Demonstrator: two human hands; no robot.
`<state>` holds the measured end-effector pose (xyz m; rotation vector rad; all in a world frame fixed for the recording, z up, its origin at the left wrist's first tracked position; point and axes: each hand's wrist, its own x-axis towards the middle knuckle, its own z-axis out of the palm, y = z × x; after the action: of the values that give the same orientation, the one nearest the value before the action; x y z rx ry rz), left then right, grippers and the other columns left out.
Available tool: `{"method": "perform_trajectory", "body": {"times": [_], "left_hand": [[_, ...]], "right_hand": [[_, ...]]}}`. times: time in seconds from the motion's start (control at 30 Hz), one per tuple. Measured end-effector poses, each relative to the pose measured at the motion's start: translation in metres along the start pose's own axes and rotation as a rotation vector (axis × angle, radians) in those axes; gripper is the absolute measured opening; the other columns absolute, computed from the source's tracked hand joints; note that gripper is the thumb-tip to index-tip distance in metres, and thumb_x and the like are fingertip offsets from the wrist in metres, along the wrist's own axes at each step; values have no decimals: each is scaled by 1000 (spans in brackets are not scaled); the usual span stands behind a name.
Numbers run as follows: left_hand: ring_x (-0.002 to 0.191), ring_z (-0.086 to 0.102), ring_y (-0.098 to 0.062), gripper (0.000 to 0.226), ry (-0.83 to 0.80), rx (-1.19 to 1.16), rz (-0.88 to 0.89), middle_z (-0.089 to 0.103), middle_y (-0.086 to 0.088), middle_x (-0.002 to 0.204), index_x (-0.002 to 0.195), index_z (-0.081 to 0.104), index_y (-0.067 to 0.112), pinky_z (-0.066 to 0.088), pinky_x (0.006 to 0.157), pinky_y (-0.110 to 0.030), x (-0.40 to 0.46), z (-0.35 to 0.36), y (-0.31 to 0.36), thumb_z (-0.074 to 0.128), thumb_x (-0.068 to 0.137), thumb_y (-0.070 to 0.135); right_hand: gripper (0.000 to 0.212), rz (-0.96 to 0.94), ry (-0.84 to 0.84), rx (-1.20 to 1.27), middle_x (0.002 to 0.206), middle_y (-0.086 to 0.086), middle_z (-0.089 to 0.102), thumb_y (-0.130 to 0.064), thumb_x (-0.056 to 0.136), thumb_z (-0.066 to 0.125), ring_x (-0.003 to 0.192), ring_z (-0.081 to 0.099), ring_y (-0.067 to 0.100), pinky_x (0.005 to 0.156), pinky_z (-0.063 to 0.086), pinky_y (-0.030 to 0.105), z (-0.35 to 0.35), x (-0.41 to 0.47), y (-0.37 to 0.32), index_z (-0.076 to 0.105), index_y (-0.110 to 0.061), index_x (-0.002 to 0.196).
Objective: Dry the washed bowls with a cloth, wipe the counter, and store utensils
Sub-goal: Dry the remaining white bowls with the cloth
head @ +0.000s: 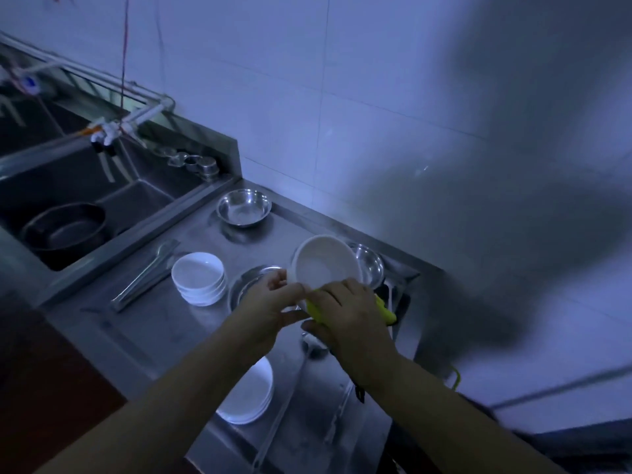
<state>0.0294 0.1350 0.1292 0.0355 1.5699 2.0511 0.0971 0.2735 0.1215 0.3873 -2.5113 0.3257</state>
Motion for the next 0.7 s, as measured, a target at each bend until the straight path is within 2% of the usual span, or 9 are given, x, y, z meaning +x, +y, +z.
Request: {"method": "perform_trajectory", "body": {"times": [0.1,0.17,0.3,0.37,0.47,0.53,0.6,0.7], "left_hand": [[66,66,-18,10,102,39,7,68,-5,68,89,63,10,57,59,-30,-5,-30,3,56,84,4],[72,62,-21,8,179,80,0,64,-9,74,84,65,11,58,60,-32,-9,-56,1,58,82,8],[72,60,-21,15,373,316,-98,63,-11,82,79,65,12,56,49,-26,-22,-101,-18,55,88,6],[69,60,-18,15,439,509,-162,62,-9,80,78,63,14,56,51,-28,-26,-116,-35,55,91,10],[65,59,-18,22,438,862,-205,62,-4,70,71,63,13,52,61,-32,-27,-133,-58,56,90,21],[63,55,-13,23,401,1071,-220,58,2,67,67,58,19,42,56,-27,-26,-138,-68,56,89,27],[66,52,-12,22,395,1187,-232,55,4,69,68,53,22,34,55,-25,-24,-141,-75,53,89,29],[71,52,-19,21,391,1248,-227,54,-1,71,73,54,15,34,59,-27,-20,-142,-80,49,91,24]], "right_hand": [[29,32,61,174,91,10,66,-28,79,67,79,61,30,70,49,38,16,3,-12,70,-6,99],[29,108,82,298,92,9,64,-28,84,62,84,56,26,74,46,39,25,-1,-17,70,-6,100],[24,307,50,511,96,4,61,-25,84,66,92,50,16,83,41,29,35,-18,-11,69,-8,102],[20,382,27,566,96,-4,59,-19,83,67,92,51,15,85,40,22,39,-27,-7,68,-11,102],[20,477,-10,587,95,-16,54,-8,83,72,92,52,14,84,39,19,44,-39,-3,67,-13,101],[23,557,-38,620,95,-16,55,-6,82,73,93,53,14,84,40,23,46,-44,-2,65,-18,100],[26,602,-40,648,94,-15,57,-6,82,72,94,55,11,85,41,22,47,-48,-1,63,-25,96],[37,618,-26,657,92,-19,58,-7,82,72,93,54,-1,82,38,8,46,-51,-1,58,-40,92]]}}
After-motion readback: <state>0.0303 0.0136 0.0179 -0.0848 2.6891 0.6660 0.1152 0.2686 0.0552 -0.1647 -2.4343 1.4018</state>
